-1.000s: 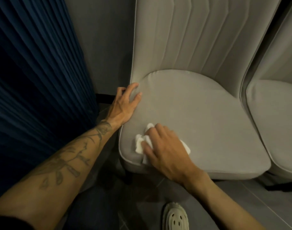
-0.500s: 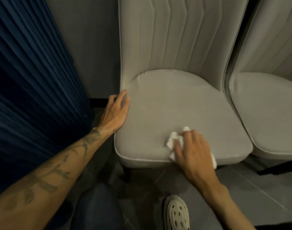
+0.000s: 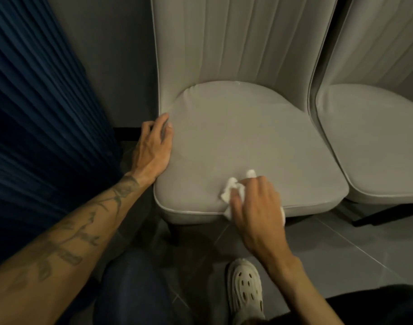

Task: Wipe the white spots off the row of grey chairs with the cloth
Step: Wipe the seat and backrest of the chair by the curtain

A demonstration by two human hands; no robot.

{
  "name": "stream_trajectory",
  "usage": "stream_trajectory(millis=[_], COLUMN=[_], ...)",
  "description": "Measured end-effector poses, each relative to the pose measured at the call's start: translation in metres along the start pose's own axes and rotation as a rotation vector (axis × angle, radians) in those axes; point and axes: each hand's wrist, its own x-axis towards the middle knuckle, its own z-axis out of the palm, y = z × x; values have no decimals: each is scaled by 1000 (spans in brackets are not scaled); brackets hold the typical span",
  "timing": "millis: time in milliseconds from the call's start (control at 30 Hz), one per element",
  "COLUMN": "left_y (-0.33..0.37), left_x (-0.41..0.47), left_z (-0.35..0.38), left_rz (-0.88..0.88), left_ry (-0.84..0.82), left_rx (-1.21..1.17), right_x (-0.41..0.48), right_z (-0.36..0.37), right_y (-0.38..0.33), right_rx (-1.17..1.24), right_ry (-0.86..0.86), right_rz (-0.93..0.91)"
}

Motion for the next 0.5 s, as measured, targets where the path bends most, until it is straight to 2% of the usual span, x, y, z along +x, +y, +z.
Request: stream_trajectory(millis=[67,133,167,300,400,500], left_y=[1,2,2,-1,-2,-3], left_x=[0,0,0,3,4,2], left_z=[0,1,2,2,2,2], left_rz=[5,-2,-7,-23,-17,-5], left_ry=[3,21,32,19,9,3], left_rx=[-3,6,13,21,19,6], right_x=[-1,1,3,11,15,4], right_z=[-1,6,12,36,34,27], right_y=[9,-16,-39,-115,-102,-76], right_rx=[-29,-38,-28,56,74,62], right_ry=[-28,-6,-4,-73,-61,-58], right_rz=[115,186,162,-137,-177,-132])
